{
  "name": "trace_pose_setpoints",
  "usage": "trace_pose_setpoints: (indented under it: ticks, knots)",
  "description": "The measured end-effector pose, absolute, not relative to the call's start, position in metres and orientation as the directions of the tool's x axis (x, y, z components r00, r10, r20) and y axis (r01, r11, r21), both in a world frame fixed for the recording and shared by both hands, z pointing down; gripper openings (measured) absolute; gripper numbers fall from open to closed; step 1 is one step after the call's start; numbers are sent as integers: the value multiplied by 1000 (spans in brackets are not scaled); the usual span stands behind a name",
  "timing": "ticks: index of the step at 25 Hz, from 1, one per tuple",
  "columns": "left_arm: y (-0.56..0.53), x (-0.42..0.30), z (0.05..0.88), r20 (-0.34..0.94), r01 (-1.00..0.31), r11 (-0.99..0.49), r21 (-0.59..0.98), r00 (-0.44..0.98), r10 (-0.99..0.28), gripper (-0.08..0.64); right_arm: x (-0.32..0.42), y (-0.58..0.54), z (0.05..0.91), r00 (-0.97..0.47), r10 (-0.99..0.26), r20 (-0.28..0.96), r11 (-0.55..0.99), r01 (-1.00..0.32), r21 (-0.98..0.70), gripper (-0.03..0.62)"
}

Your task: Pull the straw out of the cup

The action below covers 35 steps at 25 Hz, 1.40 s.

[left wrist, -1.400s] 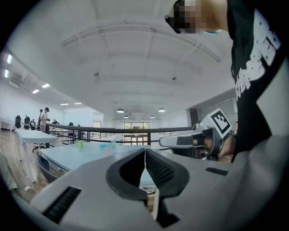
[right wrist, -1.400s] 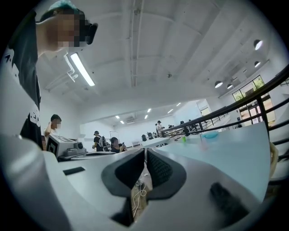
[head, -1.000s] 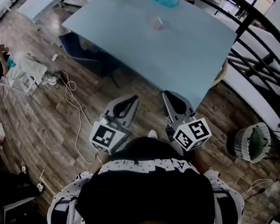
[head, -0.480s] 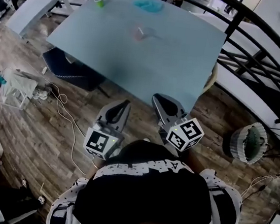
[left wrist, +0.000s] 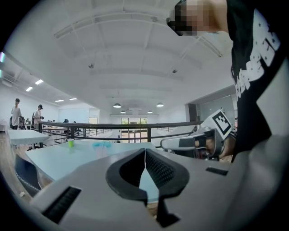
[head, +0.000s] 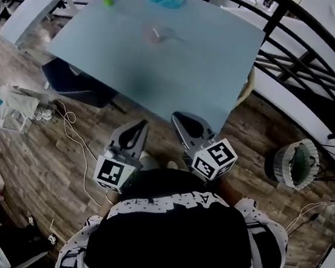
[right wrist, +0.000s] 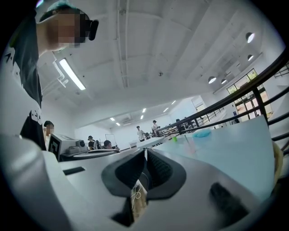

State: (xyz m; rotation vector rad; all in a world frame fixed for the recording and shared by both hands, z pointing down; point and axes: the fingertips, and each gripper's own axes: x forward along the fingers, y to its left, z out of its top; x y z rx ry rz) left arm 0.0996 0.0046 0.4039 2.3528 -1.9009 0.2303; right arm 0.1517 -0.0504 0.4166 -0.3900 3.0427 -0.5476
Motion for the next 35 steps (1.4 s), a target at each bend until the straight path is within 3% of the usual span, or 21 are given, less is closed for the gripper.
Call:
trace_pose_setpoints:
  ticks: [16, 35]
  knots:
    - [-53, 86, 411, 137, -927, -374, 37, 375, -917, 15, 154, -92, 418, -905, -424, 33, 858, -414, -304, 31]
    - [-98, 12, 412, 131, -915, -403, 32, 403, -906, 15, 76, -132, 418, -896, -441, 55, 851, -437, -291, 31]
